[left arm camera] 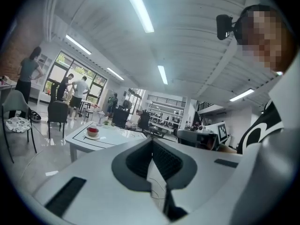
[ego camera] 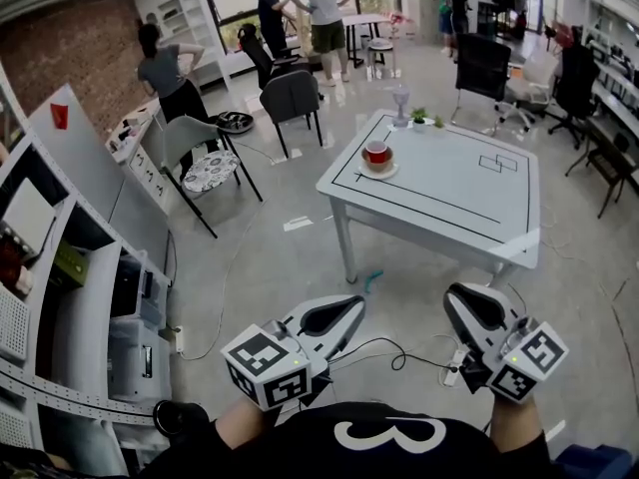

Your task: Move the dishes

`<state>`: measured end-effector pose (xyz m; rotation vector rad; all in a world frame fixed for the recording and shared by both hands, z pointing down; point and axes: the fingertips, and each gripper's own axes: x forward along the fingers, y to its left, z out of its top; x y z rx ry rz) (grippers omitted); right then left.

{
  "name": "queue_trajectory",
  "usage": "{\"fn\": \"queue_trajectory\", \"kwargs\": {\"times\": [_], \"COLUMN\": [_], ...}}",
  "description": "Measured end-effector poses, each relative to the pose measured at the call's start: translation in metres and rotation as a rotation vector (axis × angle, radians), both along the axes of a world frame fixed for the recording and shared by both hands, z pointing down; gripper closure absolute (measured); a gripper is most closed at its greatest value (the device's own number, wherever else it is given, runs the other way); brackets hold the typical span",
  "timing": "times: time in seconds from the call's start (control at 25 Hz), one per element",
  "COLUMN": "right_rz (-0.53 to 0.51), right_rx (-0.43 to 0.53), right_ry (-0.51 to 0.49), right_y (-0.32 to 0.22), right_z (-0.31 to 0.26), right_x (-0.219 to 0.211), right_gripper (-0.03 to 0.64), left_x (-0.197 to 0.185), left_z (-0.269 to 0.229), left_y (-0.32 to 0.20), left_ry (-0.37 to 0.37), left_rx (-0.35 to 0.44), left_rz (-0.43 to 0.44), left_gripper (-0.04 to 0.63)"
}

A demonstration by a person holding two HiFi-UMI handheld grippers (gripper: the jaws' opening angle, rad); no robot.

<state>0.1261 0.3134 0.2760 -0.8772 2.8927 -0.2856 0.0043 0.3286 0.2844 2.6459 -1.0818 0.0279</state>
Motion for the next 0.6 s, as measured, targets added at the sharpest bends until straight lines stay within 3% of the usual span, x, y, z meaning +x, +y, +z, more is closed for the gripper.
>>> {"fn": "queue_trajectory", "kwargs": {"times": [0.16,0.36,0.6], "right_rz": [-0.004,0.011,0.019], "right_rx": [0.004,0.012,0.030], "right_ry": [0.019,0.035,0.046], "right_y": [-0.004,-0.004,-0.005], "right_z": [0.002,0.003,-0.001], "right_x": [0.003,0.010,0.014], "right_gripper": [0.465,0.398,0.362], "left_x": [0.005,0.011,0.016], "left_z": [0.000,-0.002,-0.006], "left_y": [-0.004,-0.003,-0.004], "left_ry": [0.009,0.014,0.013], "left_rx": [0.003,0.012,0.021], "left_rz": [0.007,0.014,0.023], "left_gripper": [0.594,0.594,0.594]}}
